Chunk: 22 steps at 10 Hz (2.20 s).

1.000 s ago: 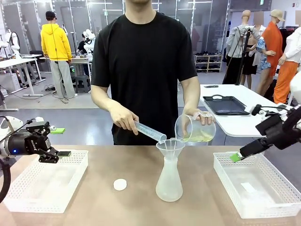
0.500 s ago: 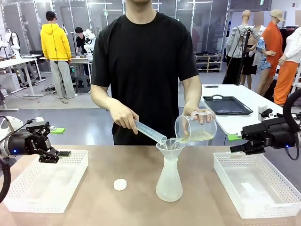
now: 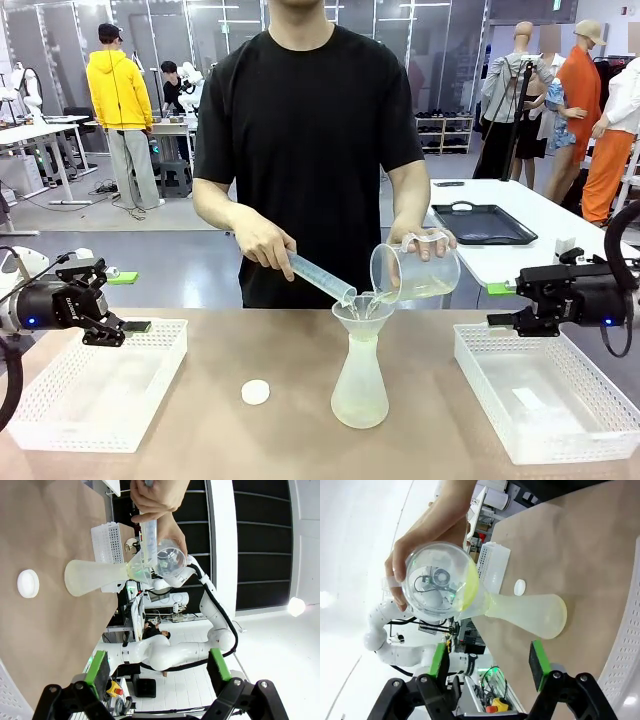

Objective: Prepare the solutions needed for the experiment.
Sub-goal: Once the solution is in the Big flask , pick up the Plastic Funnel and place it back into the right Organizing basket.

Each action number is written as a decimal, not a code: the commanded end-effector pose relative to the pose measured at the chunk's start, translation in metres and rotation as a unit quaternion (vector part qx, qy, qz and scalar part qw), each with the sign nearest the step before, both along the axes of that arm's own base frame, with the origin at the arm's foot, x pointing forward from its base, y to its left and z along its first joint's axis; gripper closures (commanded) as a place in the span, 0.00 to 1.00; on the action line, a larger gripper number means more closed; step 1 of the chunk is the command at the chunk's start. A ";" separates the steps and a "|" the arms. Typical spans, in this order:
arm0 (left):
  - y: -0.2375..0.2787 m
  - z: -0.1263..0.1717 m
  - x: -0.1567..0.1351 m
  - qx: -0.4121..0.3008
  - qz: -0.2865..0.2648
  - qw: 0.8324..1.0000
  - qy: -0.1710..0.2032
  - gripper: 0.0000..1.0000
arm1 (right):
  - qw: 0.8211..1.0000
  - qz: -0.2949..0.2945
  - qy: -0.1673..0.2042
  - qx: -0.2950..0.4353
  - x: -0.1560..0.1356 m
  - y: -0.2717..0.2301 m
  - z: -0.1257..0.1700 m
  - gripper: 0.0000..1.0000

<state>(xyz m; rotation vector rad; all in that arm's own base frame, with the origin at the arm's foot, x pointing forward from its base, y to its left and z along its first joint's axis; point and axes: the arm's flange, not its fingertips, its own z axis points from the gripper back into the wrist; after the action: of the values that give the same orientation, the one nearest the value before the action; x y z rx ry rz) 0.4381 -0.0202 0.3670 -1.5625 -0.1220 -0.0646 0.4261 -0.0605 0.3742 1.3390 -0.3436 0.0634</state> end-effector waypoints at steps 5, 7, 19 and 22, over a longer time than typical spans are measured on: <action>-0.001 0.002 0.001 -0.001 0.009 1.000 -0.002 0.00 | 0.998 -0.002 0.063 0.027 0.005 -0.002 -0.009 0.19; -0.001 0.002 0.001 -0.001 0.009 1.000 -0.002 0.00 | 0.999 -0.004 0.044 0.013 0.000 -0.002 -0.013 0.19; -0.001 0.002 0.001 -0.001 0.009 1.000 -0.002 0.00 | 0.999 -0.004 0.044 0.013 0.000 -0.002 -0.013 0.19; -0.001 0.002 0.001 -0.001 0.009 1.000 -0.002 0.00 | 0.999 -0.004 0.044 0.013 0.000 -0.002 -0.013 0.19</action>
<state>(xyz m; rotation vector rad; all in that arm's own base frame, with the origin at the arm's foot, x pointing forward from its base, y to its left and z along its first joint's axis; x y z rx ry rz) 0.4381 -0.0202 0.3670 -1.5625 -0.1220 -0.0646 0.4261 -0.0626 0.3590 1.3710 -0.2653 -0.0092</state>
